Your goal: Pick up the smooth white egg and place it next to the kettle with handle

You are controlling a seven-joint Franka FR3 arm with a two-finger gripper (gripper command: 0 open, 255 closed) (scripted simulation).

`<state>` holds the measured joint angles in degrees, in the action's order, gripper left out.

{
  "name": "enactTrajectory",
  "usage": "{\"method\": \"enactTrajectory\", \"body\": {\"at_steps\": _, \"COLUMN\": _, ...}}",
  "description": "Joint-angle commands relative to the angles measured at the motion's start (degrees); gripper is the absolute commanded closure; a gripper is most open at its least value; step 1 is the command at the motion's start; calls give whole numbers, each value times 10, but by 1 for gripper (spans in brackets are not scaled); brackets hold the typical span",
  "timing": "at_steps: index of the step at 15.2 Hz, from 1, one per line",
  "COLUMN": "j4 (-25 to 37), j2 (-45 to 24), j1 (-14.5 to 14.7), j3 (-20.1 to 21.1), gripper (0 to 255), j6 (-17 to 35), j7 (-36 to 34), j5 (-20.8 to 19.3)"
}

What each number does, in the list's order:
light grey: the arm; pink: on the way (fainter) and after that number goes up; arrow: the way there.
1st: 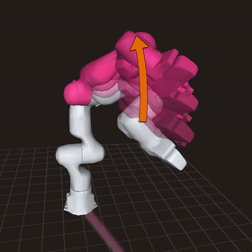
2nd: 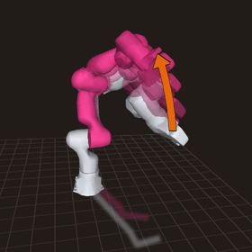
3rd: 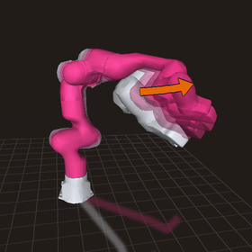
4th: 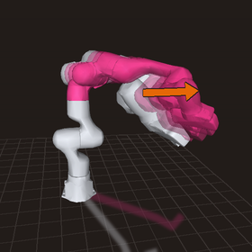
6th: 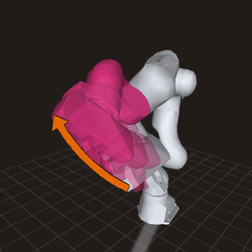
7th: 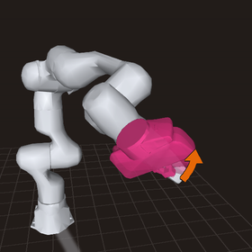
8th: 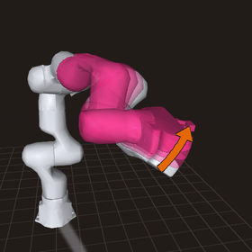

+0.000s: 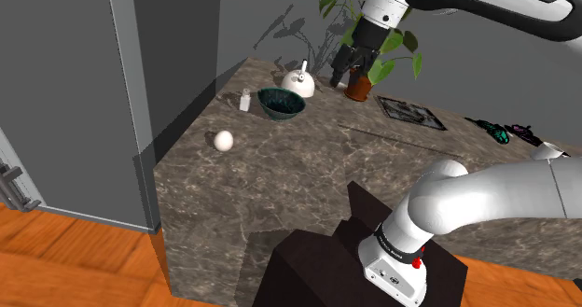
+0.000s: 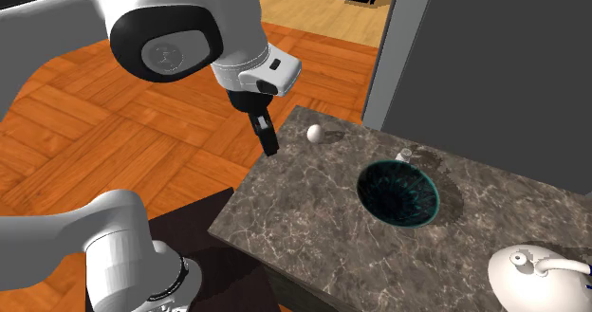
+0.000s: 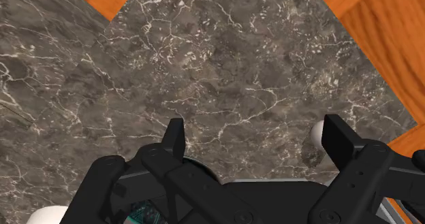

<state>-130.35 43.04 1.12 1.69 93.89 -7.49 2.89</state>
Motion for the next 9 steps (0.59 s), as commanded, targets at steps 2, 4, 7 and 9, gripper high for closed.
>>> {"method": "enactTrajectory", "body": {"at_steps": 2, "j4": -18, "j2": 1, "j1": 0, "j3": 9, "gripper": 0, "j6": 24, "j7": -14, "j5": 5}}
{"method": "enactTrajectory", "body": {"at_steps": 4, "j4": -50, "j2": 1, "j1": 0, "j3": 28, "gripper": 0, "j6": 72, "j7": -41, "j5": 14}}
{"method": "enactTrajectory", "body": {"at_steps": 7, "j4": -90, "j2": -10, "j1": 1, "j3": 59, "gripper": 0, "j6": 146, "j7": -83, "j5": 27}}
{"method": "enactTrajectory", "body": {"at_steps": 9, "j4": -112, "j2": -24, "j1": 0, "j3": 81, "gripper": 0, "j6": 197, "j7": -112, "j5": 34}}
